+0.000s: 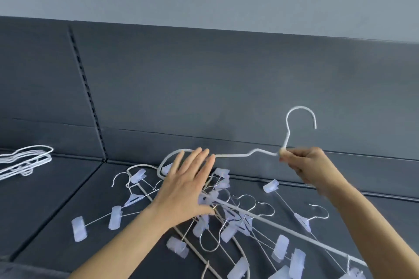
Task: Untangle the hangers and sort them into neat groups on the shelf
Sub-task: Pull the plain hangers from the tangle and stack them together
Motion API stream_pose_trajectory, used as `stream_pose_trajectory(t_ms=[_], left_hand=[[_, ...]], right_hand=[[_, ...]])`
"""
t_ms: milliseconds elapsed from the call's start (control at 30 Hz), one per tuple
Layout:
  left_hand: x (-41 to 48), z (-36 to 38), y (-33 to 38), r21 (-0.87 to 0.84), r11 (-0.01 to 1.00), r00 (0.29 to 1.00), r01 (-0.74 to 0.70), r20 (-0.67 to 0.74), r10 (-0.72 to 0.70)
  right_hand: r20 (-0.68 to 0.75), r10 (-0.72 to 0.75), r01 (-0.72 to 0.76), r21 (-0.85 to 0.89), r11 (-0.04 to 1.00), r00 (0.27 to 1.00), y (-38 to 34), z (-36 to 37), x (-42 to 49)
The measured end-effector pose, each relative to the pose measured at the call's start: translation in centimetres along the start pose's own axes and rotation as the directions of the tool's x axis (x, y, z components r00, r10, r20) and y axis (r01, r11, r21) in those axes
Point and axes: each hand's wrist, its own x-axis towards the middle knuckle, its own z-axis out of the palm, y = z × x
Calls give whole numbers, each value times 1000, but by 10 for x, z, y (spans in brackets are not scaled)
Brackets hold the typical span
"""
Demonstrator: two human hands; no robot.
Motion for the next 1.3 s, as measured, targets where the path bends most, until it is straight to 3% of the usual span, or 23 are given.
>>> stream_pose_trajectory(t_ms=[233,467,533,633,733,900,1067,1300], left_hand=[[-72,-28,-80,168,979,984,114,120,-135],[-165,-53,-179,122,946,935,301,156,-317],[-199,-59,-216,75,908,883,412,215,-418],[-255,-69,-281,35,775,738,631,282,-613],[-309,-72,-349,89,650,601,755,303,-740],[-360,-60,-446,148,481,417,864,325,-849],[-371,-33,-499,192,406,329,894,334,-883],[-369,2,-515,261,373,229,890,451,-863]], right_hand=[[368,5,-40,90,995,930,-42,113,16],[469,-114,113,31,993,876,-103,247,9],[451,-199,239,-33,971,870,-121,293,3],[391,-309,383,-126,915,867,-146,358,-6],[360,-350,421,-142,896,865,-163,418,-14],[335,-331,365,-45,930,882,-171,488,-24],[402,-183,251,-123,960,897,-154,513,-20],[390,-71,177,-242,954,918,-131,518,-11]])
